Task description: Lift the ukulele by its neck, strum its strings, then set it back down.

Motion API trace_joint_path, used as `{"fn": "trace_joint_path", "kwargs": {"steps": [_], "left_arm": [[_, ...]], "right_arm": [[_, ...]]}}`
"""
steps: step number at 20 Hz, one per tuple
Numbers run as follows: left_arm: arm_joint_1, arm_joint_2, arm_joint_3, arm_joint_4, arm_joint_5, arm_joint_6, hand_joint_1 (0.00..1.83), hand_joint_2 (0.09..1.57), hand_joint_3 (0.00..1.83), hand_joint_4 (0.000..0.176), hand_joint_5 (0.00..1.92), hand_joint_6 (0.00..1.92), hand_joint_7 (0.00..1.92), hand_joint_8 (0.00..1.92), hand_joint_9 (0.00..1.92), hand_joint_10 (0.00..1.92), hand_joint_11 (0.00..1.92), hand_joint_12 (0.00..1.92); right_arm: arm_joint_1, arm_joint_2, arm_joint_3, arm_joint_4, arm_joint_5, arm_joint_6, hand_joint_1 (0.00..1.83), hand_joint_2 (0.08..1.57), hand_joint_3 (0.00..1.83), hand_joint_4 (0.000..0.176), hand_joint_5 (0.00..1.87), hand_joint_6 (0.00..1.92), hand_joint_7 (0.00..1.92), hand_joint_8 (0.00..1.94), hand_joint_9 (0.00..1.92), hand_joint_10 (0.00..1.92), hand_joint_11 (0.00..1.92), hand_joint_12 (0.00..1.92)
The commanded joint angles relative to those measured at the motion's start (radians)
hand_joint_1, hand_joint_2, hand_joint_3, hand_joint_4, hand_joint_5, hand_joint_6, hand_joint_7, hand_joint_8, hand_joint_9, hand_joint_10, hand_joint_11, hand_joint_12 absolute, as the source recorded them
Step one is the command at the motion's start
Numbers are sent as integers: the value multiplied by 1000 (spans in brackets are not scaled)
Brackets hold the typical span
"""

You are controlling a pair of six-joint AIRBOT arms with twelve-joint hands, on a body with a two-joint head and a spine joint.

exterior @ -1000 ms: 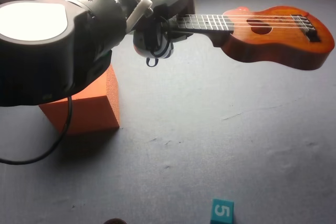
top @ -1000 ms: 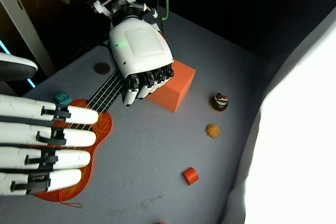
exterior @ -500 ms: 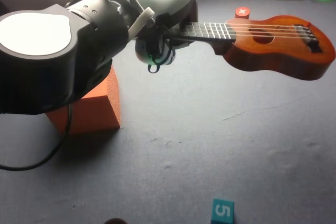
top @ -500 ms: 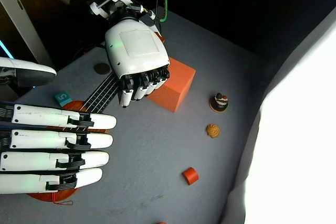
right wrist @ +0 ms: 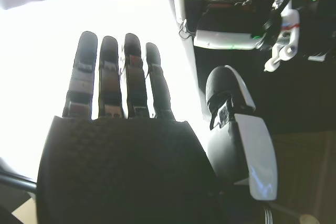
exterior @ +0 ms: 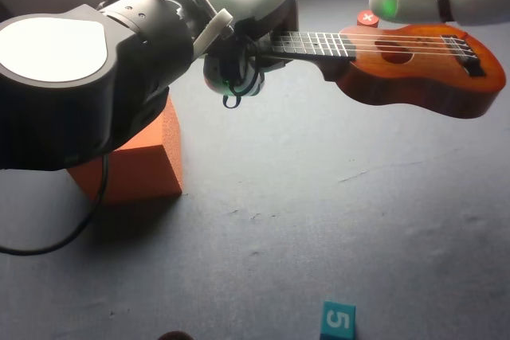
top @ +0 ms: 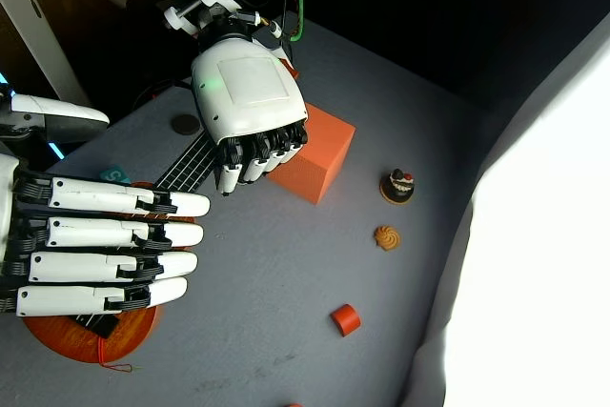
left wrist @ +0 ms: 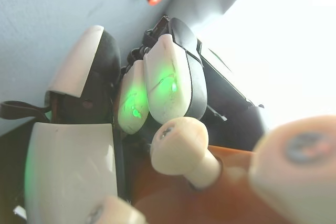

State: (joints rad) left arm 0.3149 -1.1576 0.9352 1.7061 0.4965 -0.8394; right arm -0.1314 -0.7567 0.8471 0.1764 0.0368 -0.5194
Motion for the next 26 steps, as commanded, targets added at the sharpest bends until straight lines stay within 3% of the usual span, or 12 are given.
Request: {"fn": "trace_joint_path", "kwargs": {"steps": [1, 8, 10, 14, 18, 26], "left_arm": [[-15, -5, 3, 58, 25, -3, 1521, 1016, 487, 176, 1464, 1921, 1559, 1921, 1637, 1921, 1702, 1921], [-21, -5, 9, 57, 26, -5, 1523, 1000, 506, 176, 1470, 1921, 1568, 1921, 1640, 1921, 1705, 1921], [-23, -5, 10, 57, 26, -5, 1511, 1000, 508, 176, 1461, 1921, 1555, 1921, 1630, 1921, 1696, 1921], [-23, -5, 10, 57, 28, -5, 1503, 1000, 499, 176, 1451, 1921, 1547, 1921, 1623, 1921, 1691, 1921], [-24, -5, 10, 57, 28, -6, 1509, 1007, 504, 176, 1435, 1921, 1538, 1921, 1617, 1921, 1687, 1921], [-26, -5, 10, 54, 28, -6, 1510, 1016, 488, 176, 1455, 1921, 1549, 1921, 1624, 1921, 1694, 1921]], "right_arm": [[4, 1, 0, 9, 114, 10, 168, 1314, 0, 0, 234, 145, 280, 6, 50, 357, 0, 400], [-25, -21, -2, 71, 95, 10, 151, 1314, 0, 0, 233, 151, 278, 7, 52, 396, 0, 614], [-28, -20, -6, 71, 86, 10, 127, 1321, 2, 0, 209, 145, 261, 2, 32, 397, 0, 542], [-28, -11, -25, 84, 65, 10, 136, 1316, 0, 0, 208, 152, 244, 0, 27, 417, 0, 620], [-30, -1, -45, 84, 59, 8, 138, 1316, 0, 0, 206, 161, 241, 1, 12, 431, 0, 535], [-5, 46, -78, 84, 28, 8, 96, 1329, 2, 0, 208, 183, 249, 6, 12, 446, 0, 548]]}}
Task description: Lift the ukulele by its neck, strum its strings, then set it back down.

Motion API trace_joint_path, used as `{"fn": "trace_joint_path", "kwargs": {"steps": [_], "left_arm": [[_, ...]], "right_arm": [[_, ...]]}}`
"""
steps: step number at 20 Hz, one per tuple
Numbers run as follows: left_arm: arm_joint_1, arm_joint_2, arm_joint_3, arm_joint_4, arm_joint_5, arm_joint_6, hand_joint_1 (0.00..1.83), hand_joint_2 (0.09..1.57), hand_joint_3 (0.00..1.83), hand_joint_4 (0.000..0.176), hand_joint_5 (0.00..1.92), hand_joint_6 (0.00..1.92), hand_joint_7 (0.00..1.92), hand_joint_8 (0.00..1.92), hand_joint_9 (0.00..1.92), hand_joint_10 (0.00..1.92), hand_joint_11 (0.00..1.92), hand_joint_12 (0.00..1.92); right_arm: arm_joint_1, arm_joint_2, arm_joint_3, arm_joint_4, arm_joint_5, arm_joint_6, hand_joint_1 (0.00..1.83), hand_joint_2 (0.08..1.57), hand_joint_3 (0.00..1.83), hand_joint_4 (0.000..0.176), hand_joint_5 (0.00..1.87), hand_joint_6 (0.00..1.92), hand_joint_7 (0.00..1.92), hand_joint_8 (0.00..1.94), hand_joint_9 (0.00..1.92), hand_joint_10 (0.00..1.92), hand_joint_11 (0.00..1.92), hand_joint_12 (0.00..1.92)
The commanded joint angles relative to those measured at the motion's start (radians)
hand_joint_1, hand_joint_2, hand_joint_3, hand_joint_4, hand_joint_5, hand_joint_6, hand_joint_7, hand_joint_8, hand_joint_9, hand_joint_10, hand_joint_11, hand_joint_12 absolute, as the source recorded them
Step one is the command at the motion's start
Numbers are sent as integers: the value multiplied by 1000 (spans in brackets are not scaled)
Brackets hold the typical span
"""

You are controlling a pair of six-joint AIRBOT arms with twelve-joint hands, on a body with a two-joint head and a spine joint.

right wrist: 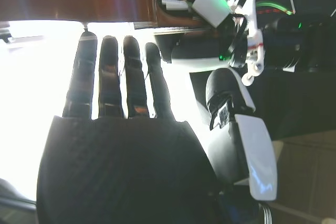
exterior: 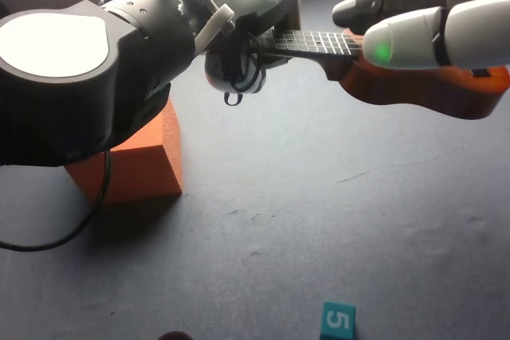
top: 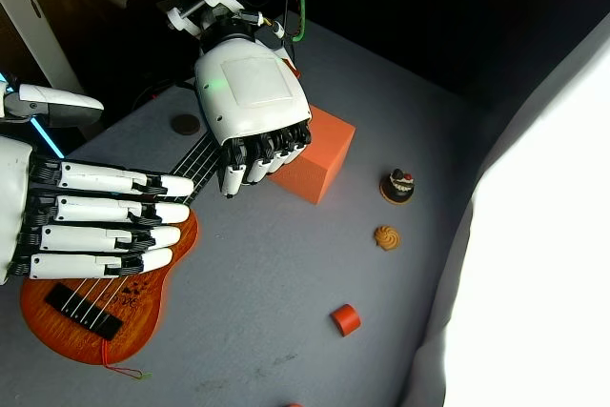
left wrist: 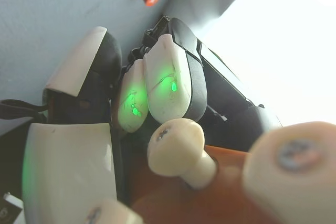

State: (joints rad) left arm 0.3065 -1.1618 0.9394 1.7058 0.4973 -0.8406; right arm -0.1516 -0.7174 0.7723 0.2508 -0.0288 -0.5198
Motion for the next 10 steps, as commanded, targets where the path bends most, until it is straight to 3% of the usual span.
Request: {"fn": "trace_joint_path", "kwargs": {"steps": [1, 7, 10], "left_arm": [[-18, -1, 6, 54, 27, -5, 1523, 1013, 483, 176, 1454, 1921, 1548, 1921, 1624, 1921, 1694, 1921], [-18, -1, 6, 53, 27, -5, 1522, 1025, 456, 176, 1433, 1921, 1536, 1921, 1615, 1921, 1681, 1921], [-20, -1, 7, 53, 27, -5, 1515, 1030, 445, 176, 1443, 1921, 1540, 1921, 1624, 1921, 1694, 1921]], "right_arm": [[18, 11, -5, 10, 88, 9, 109, 1327, 1, 0, 209, 185, 251, 6, 12, 445, 0, 555], [44, 38, -23, 10, 57, 9, 117, 1324, 0, 0, 193, 183, 248, 3, 13, 446, 0, 574], [49, 46, -28, 10, 40, 9, 106, 1330, 2, 0, 178, 180, 219, 1, 0, 422, 0, 489]]}}
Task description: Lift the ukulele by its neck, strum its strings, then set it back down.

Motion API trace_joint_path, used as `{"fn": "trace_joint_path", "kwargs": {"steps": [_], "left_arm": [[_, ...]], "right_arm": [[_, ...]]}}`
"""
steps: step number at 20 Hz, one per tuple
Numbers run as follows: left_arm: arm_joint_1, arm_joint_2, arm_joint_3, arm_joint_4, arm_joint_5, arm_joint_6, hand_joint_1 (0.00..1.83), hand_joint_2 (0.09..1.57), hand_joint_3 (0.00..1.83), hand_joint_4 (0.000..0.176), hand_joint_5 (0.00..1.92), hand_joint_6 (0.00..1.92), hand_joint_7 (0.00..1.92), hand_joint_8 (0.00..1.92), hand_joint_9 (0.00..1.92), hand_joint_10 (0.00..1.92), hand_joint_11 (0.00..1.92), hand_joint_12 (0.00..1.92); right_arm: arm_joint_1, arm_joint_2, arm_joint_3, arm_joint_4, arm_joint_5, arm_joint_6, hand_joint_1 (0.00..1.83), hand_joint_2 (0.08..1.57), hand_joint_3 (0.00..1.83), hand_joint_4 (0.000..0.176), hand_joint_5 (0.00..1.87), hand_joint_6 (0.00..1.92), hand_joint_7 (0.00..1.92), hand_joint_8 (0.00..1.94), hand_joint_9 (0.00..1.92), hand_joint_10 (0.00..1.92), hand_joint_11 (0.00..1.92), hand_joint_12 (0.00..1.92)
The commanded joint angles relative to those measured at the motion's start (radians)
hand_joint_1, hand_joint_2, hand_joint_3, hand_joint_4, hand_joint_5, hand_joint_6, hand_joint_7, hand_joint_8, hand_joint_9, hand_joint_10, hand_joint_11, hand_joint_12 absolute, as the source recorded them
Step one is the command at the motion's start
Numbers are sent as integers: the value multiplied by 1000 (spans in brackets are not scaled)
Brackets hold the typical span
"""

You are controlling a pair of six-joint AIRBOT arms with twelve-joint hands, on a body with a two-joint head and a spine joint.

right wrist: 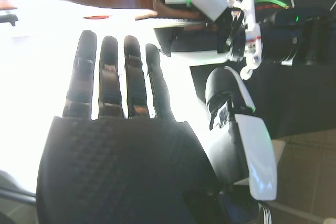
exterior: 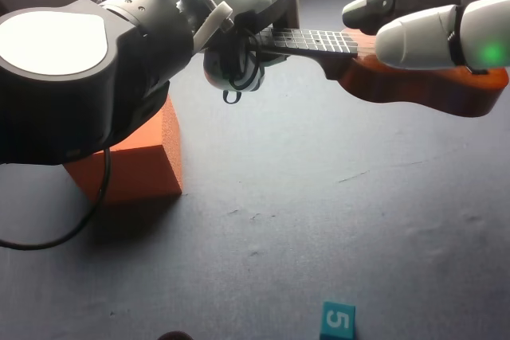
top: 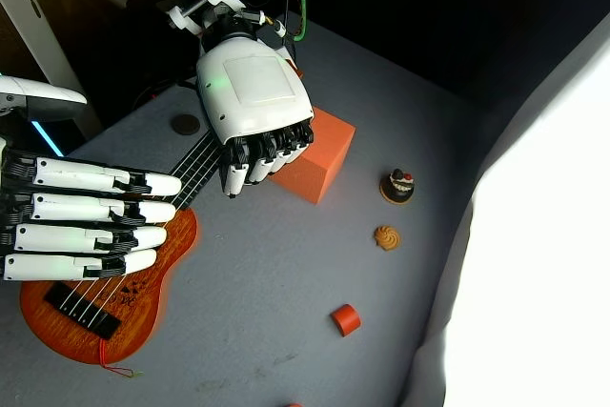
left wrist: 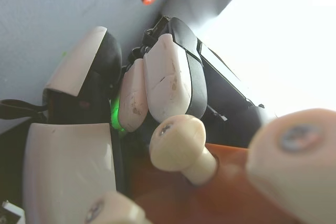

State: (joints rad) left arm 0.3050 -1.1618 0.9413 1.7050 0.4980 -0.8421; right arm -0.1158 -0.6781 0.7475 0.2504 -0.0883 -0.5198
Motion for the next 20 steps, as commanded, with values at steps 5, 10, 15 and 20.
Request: {"fn": "trace_joint_path", "kwargs": {"steps": [5, 10, 15, 20], "left_arm": [[-19, -1, 5, 54, 27, -3, 1514, 1015, 451, 176, 1452, 1921, 1546, 1921, 1624, 1921, 1697, 1921], [-20, -1, 6, 54, 27, -3, 1515, 1034, 460, 175, 1448, 1921, 1546, 1921, 1623, 1921, 1694, 1921], [-24, -1, 6, 53, 27, -3, 1519, 1022, 465, 176, 1441, 1921, 1549, 1921, 1633, 1921, 1707, 1921], [-26, 2, 4, 52, 27, -3, 1525, 1013, 462, 176, 1450, 1921, 1551, 1921, 1631, 1921, 1701, 1921]], "right_arm": [[26, 23, -22, 11, 83, 29, 130, 1323, 0, 0, 185, 195, 241, 4, 20, 427, 0, 564], [32, 37, -37, 11, 60, 58, 126, 1329, 1, 0, 187, 195, 230, 3, 2, 447, 0, 525], [43, 48, -54, 12, 60, 80, 99, 1335, 1, 0, 165, 186, 221, 3, 10, 386, 0, 547], [63, 53, -64, 12, 60, 108, 105, 1329, 0, 0, 173, 195, 233, 4, 19, 410, 0, 542]]}}
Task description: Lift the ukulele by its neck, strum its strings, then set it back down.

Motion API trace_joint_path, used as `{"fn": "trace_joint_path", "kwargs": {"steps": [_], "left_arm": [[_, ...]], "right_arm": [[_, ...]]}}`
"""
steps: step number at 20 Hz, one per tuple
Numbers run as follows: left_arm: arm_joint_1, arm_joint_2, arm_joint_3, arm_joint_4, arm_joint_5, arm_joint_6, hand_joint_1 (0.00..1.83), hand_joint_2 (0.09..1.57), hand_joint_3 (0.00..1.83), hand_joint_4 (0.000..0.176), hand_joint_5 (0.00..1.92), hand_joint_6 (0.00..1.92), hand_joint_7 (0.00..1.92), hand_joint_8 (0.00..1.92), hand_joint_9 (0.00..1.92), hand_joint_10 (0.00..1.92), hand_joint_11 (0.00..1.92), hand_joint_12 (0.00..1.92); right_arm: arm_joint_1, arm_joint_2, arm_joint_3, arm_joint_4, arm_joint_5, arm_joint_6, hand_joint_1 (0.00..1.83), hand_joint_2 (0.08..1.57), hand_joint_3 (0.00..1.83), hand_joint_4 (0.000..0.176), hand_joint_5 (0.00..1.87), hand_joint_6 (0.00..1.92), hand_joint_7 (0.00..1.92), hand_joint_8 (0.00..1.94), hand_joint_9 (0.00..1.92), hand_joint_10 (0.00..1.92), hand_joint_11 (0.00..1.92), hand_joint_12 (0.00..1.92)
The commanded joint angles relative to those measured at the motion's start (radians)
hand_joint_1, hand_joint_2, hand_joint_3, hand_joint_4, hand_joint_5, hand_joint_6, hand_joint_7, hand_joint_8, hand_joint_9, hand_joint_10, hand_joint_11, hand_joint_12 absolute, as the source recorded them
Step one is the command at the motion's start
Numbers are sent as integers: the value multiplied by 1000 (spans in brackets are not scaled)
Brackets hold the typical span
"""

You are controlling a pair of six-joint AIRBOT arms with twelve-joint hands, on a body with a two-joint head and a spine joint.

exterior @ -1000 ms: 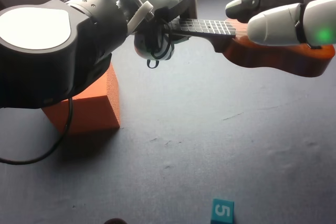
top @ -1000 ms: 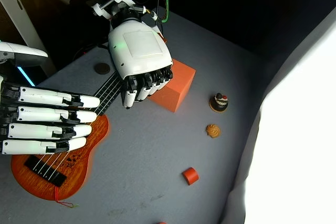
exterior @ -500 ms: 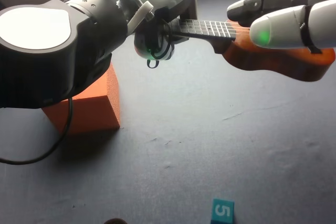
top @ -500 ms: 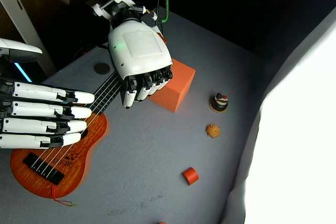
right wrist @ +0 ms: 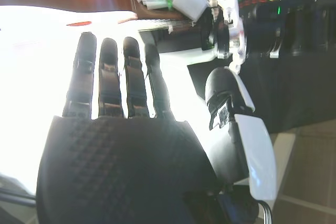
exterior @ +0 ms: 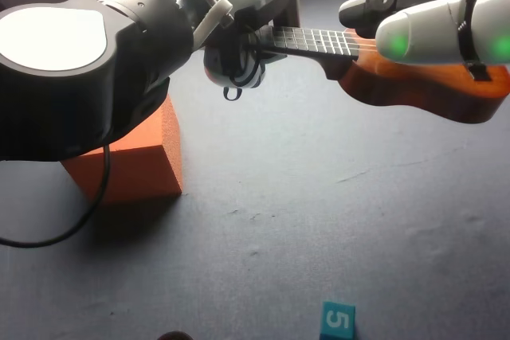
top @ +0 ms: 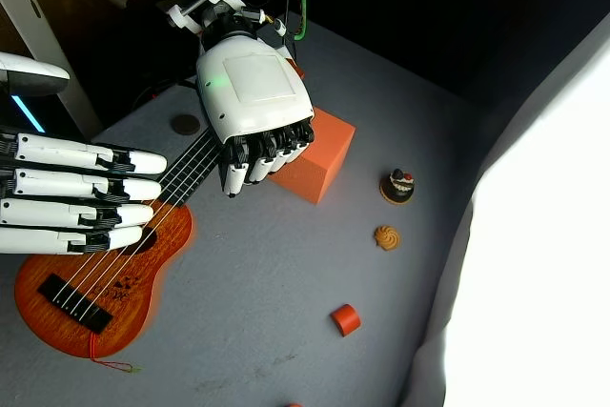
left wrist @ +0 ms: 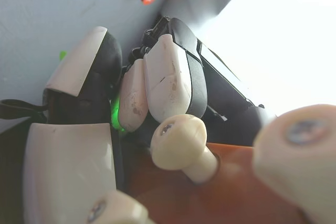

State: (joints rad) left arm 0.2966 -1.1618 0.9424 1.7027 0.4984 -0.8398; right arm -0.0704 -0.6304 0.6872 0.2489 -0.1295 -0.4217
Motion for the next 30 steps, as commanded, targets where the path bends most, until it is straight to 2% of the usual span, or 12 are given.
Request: {"fn": "trace_joint_path", "kwargs": {"steps": [1, 5, 12, 13, 16, 19, 21, 23, 25, 26, 27, 30], "left_arm": [[-18, 3, 1, 54, 26, -5, 1519, 1012, 461, 176, 1453, 1921, 1550, 1921, 1630, 1921, 1700, 1921], [-20, 6, -2, 51, 26, 1, 1530, 1024, 457, 176, 1445, 1921, 1538, 1921, 1618, 1921, 1685, 1921], [-20, 7, -4, 50, 26, 2, 1510, 1021, 458, 176, 1439, 1921, 1535, 1921, 1616, 1921, 1684, 1921], [-20, 7, -4, 50, 26, 2, 1528, 1034, 462, 176, 1441, 1921, 1535, 1921, 1618, 1921, 1690, 1921], [-20, 7, -4, 48, 26, 2, 1527, 1033, 454, 176, 1430, 1921, 1533, 1921, 1618, 1921, 1689, 1921], [-17, 7, -7, 45, 26, 2, 1511, 1029, 452, 176, 1427, 1921, 1533, 1921, 1615, 1921, 1686, 1921], [-11, 3, -7, 45, 31, 2, 1520, 1017, 447, 176, 1433, 1921, 1535, 1921, 1619, 1921, 1693, 1921], [-4, -2, -7, 45, 33, 0, 1514, 1018, 450, 176, 1437, 1921, 1534, 1921, 1613, 1921, 1688, 1921], [4, -11, -6, 45, 39, -7, 1520, 1018, 454, 176, 1415, 1921, 1529, 1921, 1612, 1921, 1682, 1921], [10, -19, -3, 45, 39, -13, 1509, 1020, 455, 176, 1412, 1921, 1532, 1921, 1613, 1921, 1684, 1921], [15, -27, -1, 46, 39, -18, 1504, 1025, 457, 176, 1429, 1921, 1549, 1921, 1628, 1921, 1696, 1921], [44, -54, 2, 128, 53, -114, 1522, 1029, 456, 176, 1435, 1921, 1544, 1921, 1624, 1921, 1693, 1921]], "right_arm": [[20, 6, -3, 13, 108, 8, 127, 1324, 0, 0, 176, 195, 233, 3, 18, 411, 0, 536], [4, 8, 14, 12, 221, -103, 118, 1326, 0, 0, 183, 193, 246, 4, 22, 422, 0, 620], [-38, 25, 38, 11, 339, -311, 114, 1329, 0, 0, 190, 189, 235, 0, 9, 408, 0, 492], [-41, 31, 38, 10, 347, -322, 120, 1324, 0, 0, 206, 196, 252, 5, 25, 415, 0, 580], [-60, 64, 38, 10, 357, -341, 123, 1322, 0, 0, 208, 194, 275, 9, 30, 417, 0, 602], [-82, 101, 38, 10, 379, -369, 124, 1322, 0, 0, 193, 183, 248, 11, 19, 405, 0, 400], [-97, 120, 38, 10, 403, -386, 133, 1320, 0, 0, 202, 184, 283, 20, 46, 409, 0, 407], [-97, 123, 37, 10, 410, -387, 182, 1305, 0, 0, 206, 175, 313, 16, 91, 431, 0, 515], [-98, 123, 35, 10, 418, -392, 170, 1310, 0, 0, 192, 155, 266, 2, 50, 403, 0, 344], [-100, 123, 34, 10, 420, -393, 192, 1305, 0, 0, 195, 154, 263, 2, 48, 398, 0, 329], [-102, 122, 33, 10, 420, -394, 191, 1303, 0, 0, 196, 147, 272, 4, 64, 395, 0, 419], [-105, 122, 30, 10, 420, -395, 218, 1295, 0, 0, 230, 156, 311, 13, 80, 396, 0, 463]]}}
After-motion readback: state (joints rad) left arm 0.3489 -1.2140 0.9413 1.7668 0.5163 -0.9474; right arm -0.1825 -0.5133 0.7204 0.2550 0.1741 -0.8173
